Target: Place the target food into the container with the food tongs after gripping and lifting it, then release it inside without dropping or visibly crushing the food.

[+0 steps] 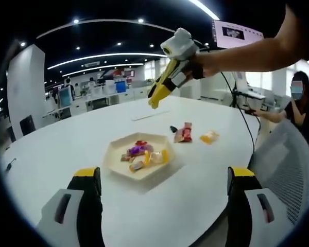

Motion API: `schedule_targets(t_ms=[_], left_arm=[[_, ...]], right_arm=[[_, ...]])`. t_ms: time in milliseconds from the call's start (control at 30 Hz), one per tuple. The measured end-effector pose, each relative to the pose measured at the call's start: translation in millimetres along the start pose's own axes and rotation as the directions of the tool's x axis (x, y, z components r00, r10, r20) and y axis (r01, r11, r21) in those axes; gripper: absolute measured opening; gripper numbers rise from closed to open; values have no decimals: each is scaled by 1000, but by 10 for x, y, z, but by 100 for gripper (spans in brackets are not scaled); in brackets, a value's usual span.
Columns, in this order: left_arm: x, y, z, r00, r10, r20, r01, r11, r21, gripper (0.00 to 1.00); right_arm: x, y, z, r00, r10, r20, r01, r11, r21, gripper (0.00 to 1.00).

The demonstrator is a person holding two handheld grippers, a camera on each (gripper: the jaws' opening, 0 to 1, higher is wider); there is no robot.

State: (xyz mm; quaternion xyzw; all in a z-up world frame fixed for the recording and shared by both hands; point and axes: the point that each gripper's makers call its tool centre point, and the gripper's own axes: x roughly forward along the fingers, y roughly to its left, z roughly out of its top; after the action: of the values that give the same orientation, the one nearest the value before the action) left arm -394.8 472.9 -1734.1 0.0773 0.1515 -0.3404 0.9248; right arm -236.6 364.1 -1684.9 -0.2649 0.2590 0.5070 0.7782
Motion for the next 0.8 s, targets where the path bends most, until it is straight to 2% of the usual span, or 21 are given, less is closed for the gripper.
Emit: schedule_targets(t_ms=[400, 800], left_arm=[[5, -9, -13, 1000, -11, -5, 11, 1000, -2, 99], [11, -42, -5, 1000, -21, -6, 21, 1000, -2, 99]], right_arm=[[-289, -41, -250, 999, -32, 8, 32, 999, 33, 27], [-606, -91, -422, 997, -73, 25, 71, 996, 53, 27]])
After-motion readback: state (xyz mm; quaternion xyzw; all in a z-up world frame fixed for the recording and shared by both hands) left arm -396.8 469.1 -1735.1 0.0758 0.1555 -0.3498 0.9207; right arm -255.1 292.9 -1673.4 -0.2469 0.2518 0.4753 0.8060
